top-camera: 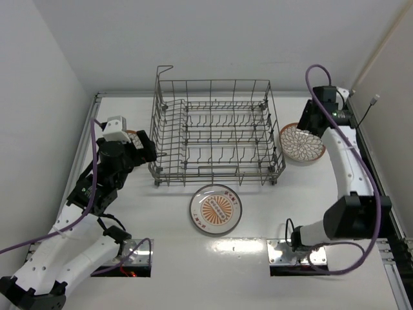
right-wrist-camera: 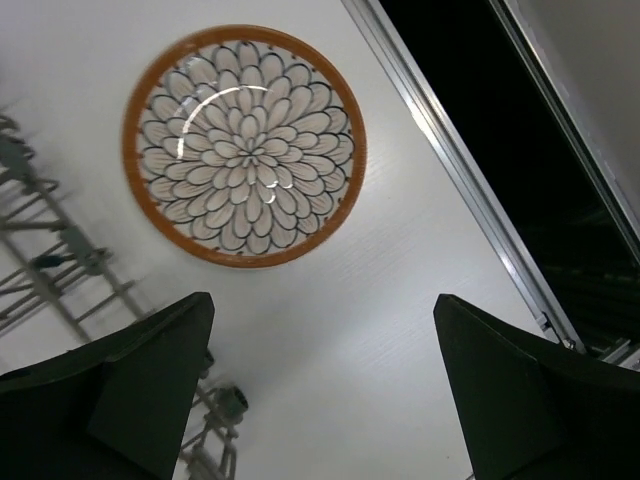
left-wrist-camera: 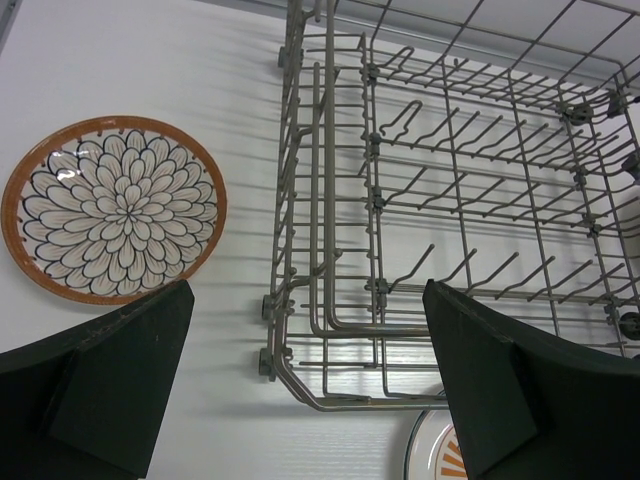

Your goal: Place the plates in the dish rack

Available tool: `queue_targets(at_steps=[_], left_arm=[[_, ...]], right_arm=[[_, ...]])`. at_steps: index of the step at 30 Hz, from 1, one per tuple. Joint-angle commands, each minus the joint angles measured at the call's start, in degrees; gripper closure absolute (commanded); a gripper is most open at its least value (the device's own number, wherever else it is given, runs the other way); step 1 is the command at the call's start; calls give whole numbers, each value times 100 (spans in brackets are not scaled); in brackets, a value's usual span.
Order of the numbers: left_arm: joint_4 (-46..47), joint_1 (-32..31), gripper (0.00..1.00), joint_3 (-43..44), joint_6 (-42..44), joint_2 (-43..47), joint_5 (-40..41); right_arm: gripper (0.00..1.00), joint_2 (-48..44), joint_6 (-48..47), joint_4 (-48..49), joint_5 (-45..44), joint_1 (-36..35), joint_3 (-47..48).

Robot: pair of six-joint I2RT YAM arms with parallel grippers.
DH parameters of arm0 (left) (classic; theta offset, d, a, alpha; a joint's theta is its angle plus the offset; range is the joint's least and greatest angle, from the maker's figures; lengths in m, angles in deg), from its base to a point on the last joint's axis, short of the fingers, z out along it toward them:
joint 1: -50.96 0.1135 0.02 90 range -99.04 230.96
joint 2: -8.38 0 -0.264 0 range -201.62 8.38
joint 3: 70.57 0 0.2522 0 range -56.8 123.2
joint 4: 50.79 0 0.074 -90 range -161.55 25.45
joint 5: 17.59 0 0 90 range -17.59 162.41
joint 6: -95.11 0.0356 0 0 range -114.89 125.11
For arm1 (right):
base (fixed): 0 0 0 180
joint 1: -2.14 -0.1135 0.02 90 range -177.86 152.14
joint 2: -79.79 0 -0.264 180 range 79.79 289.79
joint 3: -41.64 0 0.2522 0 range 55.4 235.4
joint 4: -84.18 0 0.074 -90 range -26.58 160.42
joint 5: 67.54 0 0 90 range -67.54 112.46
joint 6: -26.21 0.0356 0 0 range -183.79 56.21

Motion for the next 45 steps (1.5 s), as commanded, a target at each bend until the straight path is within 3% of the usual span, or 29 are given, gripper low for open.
queue_targets(at_steps=[1, 7, 11, 16, 20, 24, 33, 37, 38, 45], left_arm=[[99, -48, 0, 230, 20, 1, -129], [99, -48, 0, 230, 20, 1, -129], [99, -48, 0, 230, 20, -51, -129], [99, -48, 0, 230, 20, -104, -129], [99, -48, 0, 230, 20, -104, -129], [47, -48, 0, 230, 20, -104, -129], [46, -48, 0, 282, 20, -219, -68], [46, -48, 0, 283, 20, -219, -68], [46, -48, 0, 283, 20, -219, -68], [46, -48, 0, 283, 20, -271, -68]], right_arm=[[10, 278, -243, 141, 967, 764, 212], [11, 1156, -174, 194, 2127, 1923, 273], [0, 1877, -243, 62, 2918, 2549, 599], [3, 2677, -488, 62, 4234, 3339, 749], [7, 3170, -700, 264, 4658, 3543, 749], [25, 3811, -779, 309, 5624, 3674, 931], [26, 4400, -886, 360, 6198, 3675, 1153], [41, 4594, -886, 361, 6198, 3675, 1275], [55, 4664, -886, 361, 6250, 3675, 1276], [100, 4657, -816, 299, 6181, 3675, 1251]])
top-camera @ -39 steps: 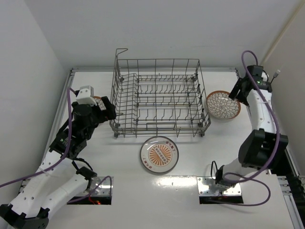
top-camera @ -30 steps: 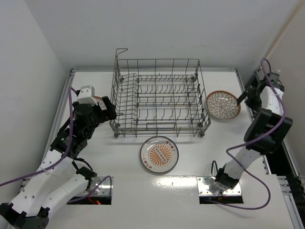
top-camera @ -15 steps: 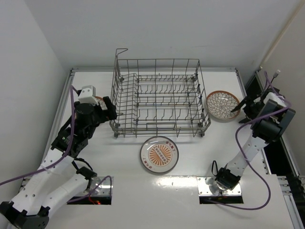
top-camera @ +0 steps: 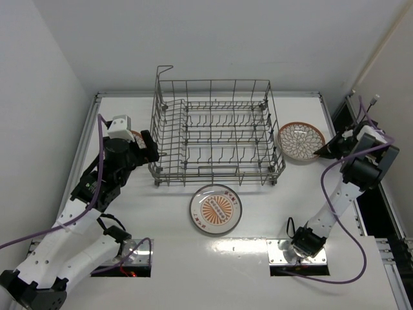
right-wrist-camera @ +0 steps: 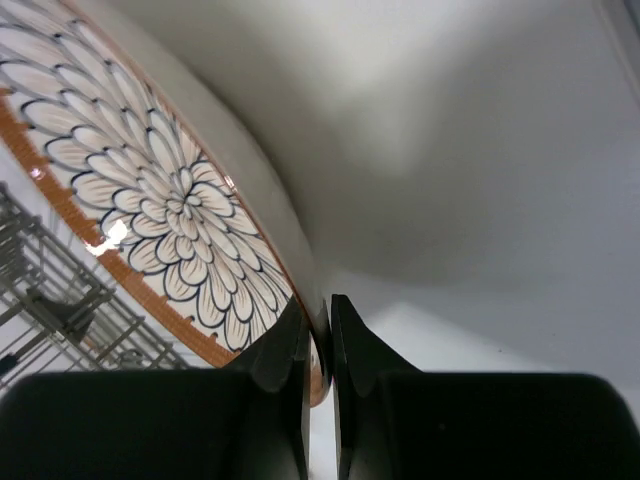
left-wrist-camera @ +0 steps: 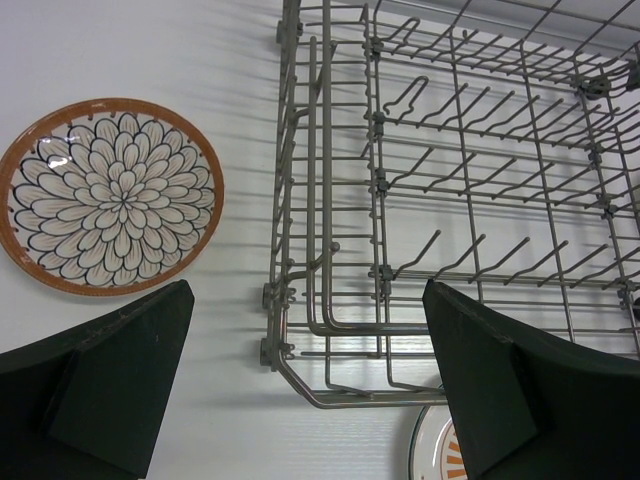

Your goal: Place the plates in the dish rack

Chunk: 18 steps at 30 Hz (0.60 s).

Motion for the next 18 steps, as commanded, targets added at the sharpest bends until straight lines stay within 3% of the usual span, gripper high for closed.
queue_targets(at_steps=[1, 10, 18], left_arm=[[127, -48, 0, 246, 20, -3, 35], [127, -48, 0, 246, 72, -55, -27], [127, -48, 0, 246, 72, -55, -27]], right_arm=[[100, -292, 4, 105, -245, -6, 91], [100, -1830, 681, 43, -1388, -198, -23], [100, -2543, 822, 43, -1723, -384, -357]])
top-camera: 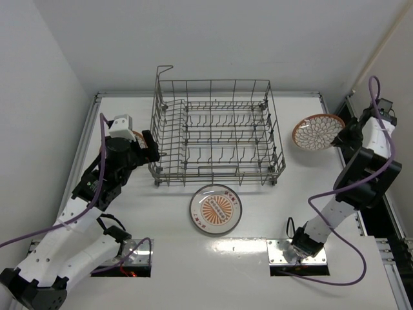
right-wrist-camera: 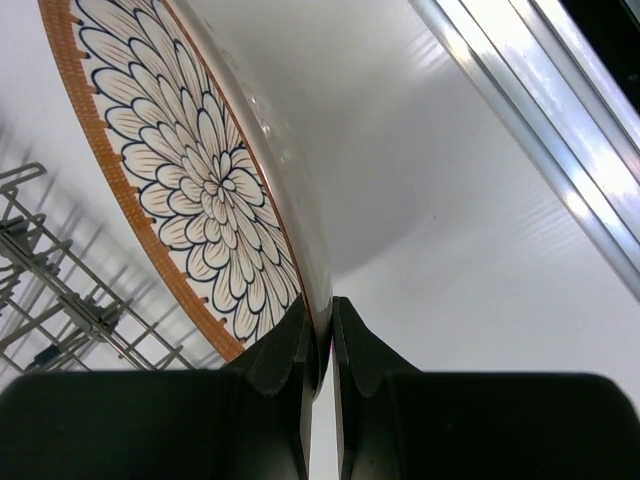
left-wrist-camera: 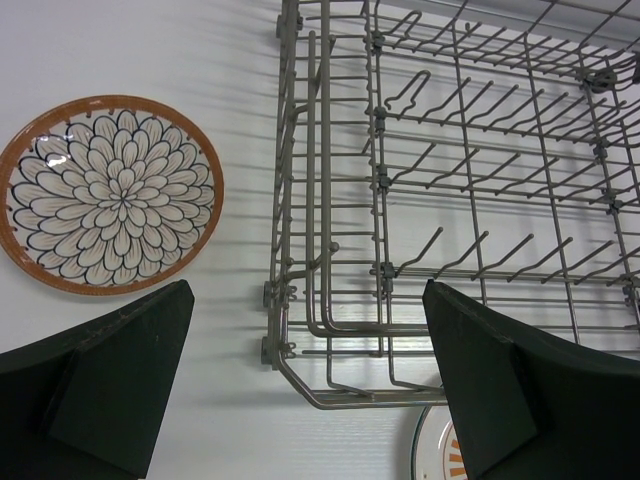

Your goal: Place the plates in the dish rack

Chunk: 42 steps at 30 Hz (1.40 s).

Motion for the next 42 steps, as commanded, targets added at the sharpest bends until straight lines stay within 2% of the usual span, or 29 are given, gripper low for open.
queue_targets(at_steps=[1, 6, 12, 15, 20, 29, 35, 42], left_arm=[[127, -48, 0, 239, 50, -31, -5], [127, -48, 0, 239, 50, -32, -5], [127, -48, 0, 239, 50, -84, -5], [127, -48, 0, 239, 50, -84, -5], [127, -48, 0, 239, 50, -84, -5], [75, -48, 0, 239, 50, -84, -5], [74, -48, 0, 239, 50, -84, -5], [74, -48, 0, 239, 50, -137, 48]], right_arm=[[100, -378, 212, 150, 91, -178, -192], [100, -790, 212, 19, -269, -354, -37], [100, -1623, 387, -631, -1805, -985, 807], [100, -2011, 467, -579, -2132, -1224, 808], [100, -2399, 520, -324, -2370, -1611, 422], [100, -3618, 397, 89, -3283, -2357, -211], [100, -3866, 326, 80, -3442, -2849, -106], [100, -4201, 274, 300, -3697, -3377, -738]])
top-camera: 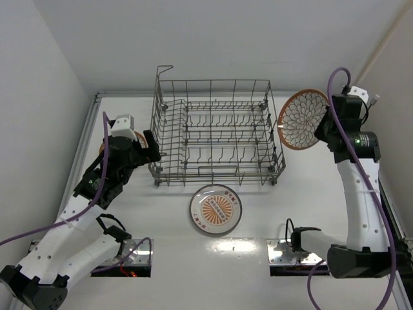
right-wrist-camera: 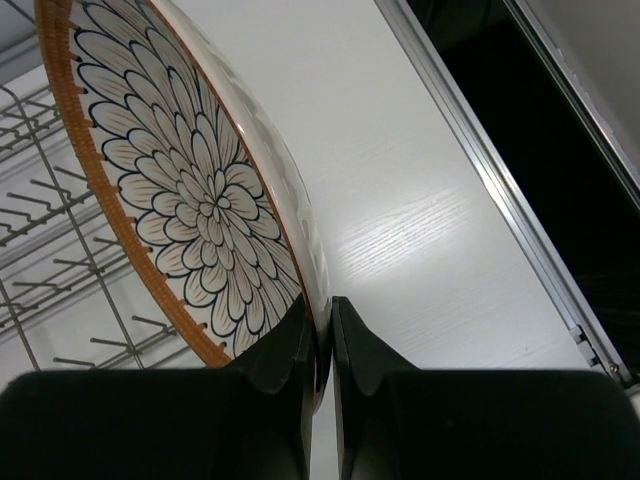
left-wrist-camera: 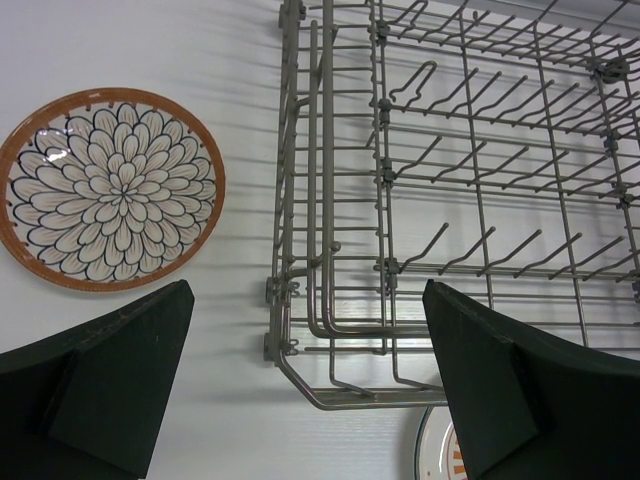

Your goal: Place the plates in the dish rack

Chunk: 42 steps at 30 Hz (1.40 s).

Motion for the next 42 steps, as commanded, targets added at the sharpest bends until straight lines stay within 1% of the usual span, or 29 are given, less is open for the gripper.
queue_targets(at_steps=[1, 3, 6, 13, 17, 19, 20, 23, 28, 35, 38, 42], left_arm=[[107, -48, 0, 220, 50, -26, 43], [107, -48, 0, 220, 50, -26, 43], [107, -48, 0, 220, 50, -26, 43], [55, -48, 0, 220, -2, -26, 96], [55, -48, 0, 220, -2, -26, 96], [55, -48, 0, 220, -2, -78, 96], [55, -48, 0, 220, -2, -78, 96], [55, -48, 0, 220, -2, -78, 96], [55, -48, 0, 220, -2, -78, 96], [55, -48, 0, 220, -2, -78, 43], [55, -48, 0, 272, -2, -78, 43], [55, -48, 0, 272, -2, -78, 43]], right_arm=[[100, -140, 81, 1021, -455, -241, -161], [100, -140, 81, 1075, -614, -478, -373], [100, 0, 81, 1136, -763, -820, -426], [100, 299, 195, 1136, -1625, -1577, -356], [100, 650, 248, 1083, -2134, -1955, -215], [100, 791, 248, 1022, -2547, -2165, -154], [100, 931, 318, 952, -2861, -2219, -101], [100, 1125, 319, 952, -3232, -2360, -48], [100, 1609, 266, 952, -3619, -2649, 119], [100, 2250, 213, 846, -4226, -3124, 672], [100, 2461, 99, 846, -4481, -3395, 673], [100, 2716, 168, 846, -4937, -3783, 550]])
